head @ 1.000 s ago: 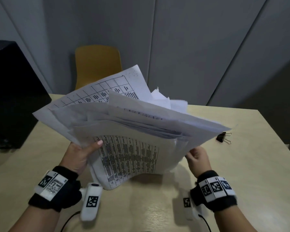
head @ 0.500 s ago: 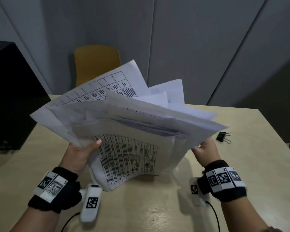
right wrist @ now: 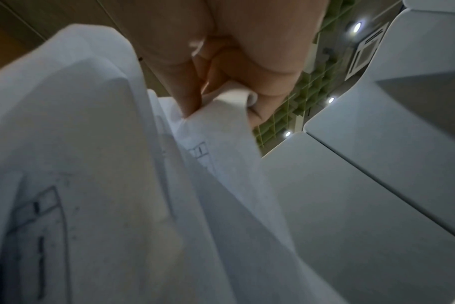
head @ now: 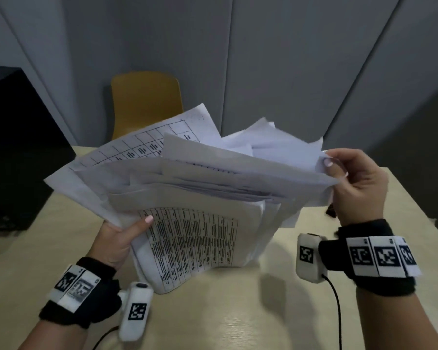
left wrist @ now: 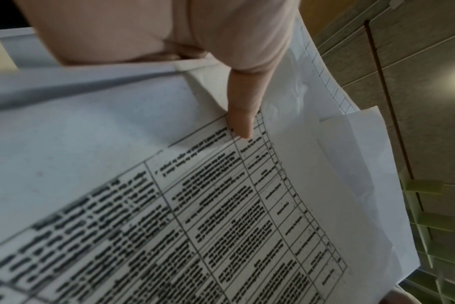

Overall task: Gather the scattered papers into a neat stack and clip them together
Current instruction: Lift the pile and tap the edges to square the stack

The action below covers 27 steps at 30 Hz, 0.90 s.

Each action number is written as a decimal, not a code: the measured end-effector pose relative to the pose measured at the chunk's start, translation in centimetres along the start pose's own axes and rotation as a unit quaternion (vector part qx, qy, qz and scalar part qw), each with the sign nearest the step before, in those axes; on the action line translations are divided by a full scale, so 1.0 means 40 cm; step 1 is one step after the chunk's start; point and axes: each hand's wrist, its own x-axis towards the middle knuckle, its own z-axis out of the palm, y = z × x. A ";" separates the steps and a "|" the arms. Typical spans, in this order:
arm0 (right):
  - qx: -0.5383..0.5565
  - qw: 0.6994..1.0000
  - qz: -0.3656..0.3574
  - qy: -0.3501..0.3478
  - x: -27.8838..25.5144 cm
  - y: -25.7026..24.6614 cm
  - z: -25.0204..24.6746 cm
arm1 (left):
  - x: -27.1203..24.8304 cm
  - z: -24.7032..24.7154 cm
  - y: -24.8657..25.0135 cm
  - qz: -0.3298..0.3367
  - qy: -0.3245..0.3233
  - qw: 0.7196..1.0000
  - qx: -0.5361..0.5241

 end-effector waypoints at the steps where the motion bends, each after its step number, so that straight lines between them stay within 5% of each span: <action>1: 0.005 1.000 0.007 0.026 0.000 0.007 -0.003 | 0.000 -0.003 -0.003 -0.008 0.010 1.000 0.009; 5: 0.031 0.992 0.047 0.117 0.000 0.035 -0.023 | 0.004 -0.020 -0.019 -0.024 0.046 0.998 0.039; 12: 0.072 0.975 0.110 0.178 -0.022 0.073 -0.023 | 0.002 -0.038 -0.023 -0.017 0.058 0.993 0.098; 20: 0.260 0.910 0.258 0.196 -0.067 0.100 -0.021 | -0.004 -0.030 -0.016 -0.012 0.054 0.988 0.141; 24: 0.330 0.846 0.330 0.259 -0.081 0.104 0.025 | -0.002 -0.022 -0.013 -0.010 0.062 0.989 0.134; 27: 0.314 0.822 0.437 0.187 -0.105 0.133 0.073 | -0.001 -0.028 -0.016 -0.009 0.055 0.989 0.138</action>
